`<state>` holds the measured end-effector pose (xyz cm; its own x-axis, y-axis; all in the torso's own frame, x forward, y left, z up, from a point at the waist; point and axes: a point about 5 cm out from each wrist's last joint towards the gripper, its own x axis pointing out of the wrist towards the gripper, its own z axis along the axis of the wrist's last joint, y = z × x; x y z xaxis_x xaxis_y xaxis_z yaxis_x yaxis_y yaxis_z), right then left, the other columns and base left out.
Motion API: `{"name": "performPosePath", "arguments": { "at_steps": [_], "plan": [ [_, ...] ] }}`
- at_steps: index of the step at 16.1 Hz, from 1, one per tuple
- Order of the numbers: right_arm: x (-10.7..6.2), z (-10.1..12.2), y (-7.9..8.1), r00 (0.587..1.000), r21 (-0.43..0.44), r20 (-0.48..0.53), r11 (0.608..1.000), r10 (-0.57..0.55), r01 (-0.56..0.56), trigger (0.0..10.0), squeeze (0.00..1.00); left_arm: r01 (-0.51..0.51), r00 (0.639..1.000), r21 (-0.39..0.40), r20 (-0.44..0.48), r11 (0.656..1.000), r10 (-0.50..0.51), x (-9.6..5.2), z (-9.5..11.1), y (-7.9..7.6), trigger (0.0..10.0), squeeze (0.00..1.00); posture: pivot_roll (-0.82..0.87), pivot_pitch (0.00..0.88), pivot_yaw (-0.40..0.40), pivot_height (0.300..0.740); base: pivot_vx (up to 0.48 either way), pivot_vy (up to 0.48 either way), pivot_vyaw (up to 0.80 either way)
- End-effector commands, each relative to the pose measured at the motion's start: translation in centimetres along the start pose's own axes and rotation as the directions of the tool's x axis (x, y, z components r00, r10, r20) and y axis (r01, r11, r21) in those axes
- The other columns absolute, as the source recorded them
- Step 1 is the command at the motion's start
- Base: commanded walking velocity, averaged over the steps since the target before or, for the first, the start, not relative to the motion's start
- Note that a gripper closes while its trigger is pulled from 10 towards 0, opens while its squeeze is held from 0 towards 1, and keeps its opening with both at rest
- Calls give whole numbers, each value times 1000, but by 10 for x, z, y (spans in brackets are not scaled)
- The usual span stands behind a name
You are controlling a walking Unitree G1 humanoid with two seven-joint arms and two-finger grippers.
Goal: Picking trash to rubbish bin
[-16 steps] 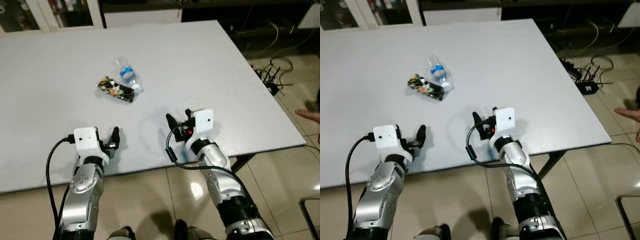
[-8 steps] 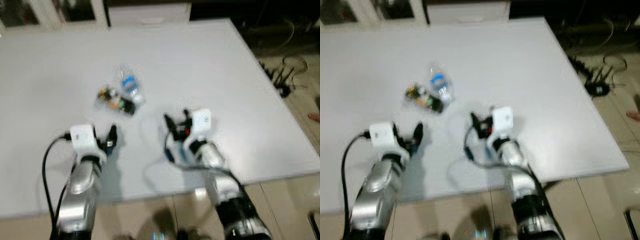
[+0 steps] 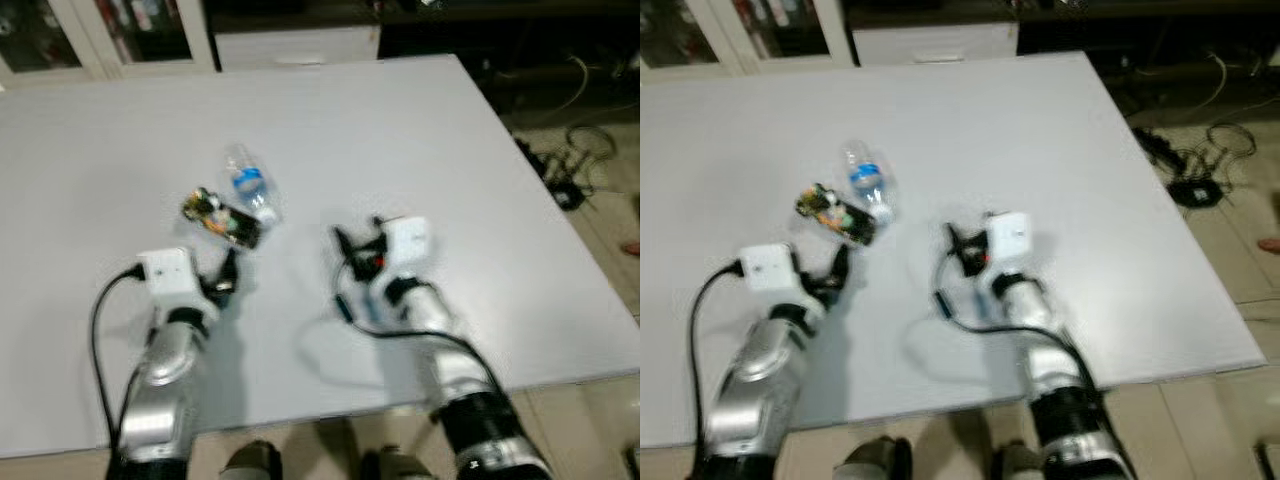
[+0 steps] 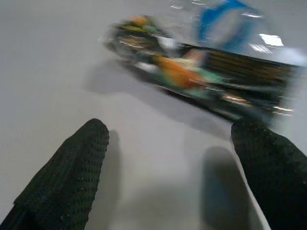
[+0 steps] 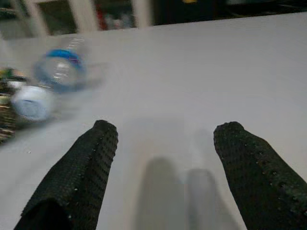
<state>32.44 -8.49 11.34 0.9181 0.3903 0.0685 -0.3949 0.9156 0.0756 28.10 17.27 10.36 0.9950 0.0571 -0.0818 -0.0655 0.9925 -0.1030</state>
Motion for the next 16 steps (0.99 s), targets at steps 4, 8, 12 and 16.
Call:
{"name": "performPosePath", "arguments": {
  "at_steps": [4,8,12,16],
  "plan": [
    [-2,-4,7,1000,16,-11,1000,9,-9,10000,0,-11,999,1,-36,1000,11,-2,-6,3,10000,0,-5,178,15,740,0,0,0],
    [-3,-4,5,1000,15,-13,1000,7,-7,10000,0,-17,999,-10,-35,1000,17,2,-4,3,10000,0,-8,185,12,740,0,0,0],
    [-5,-3,6,1000,13,-10,1000,7,-7,10000,0,-21,1000,-28,-9,999,21,12,3,2,10000,0,-15,196,11,740,0,0,0],
    [-12,4,5,1000,-15,12,1000,16,-16,10000,0,27,1000,-58,10,998,-26,23,11,-12,10000,0,-48,221,15,740,0,0,0]
  ]
}}
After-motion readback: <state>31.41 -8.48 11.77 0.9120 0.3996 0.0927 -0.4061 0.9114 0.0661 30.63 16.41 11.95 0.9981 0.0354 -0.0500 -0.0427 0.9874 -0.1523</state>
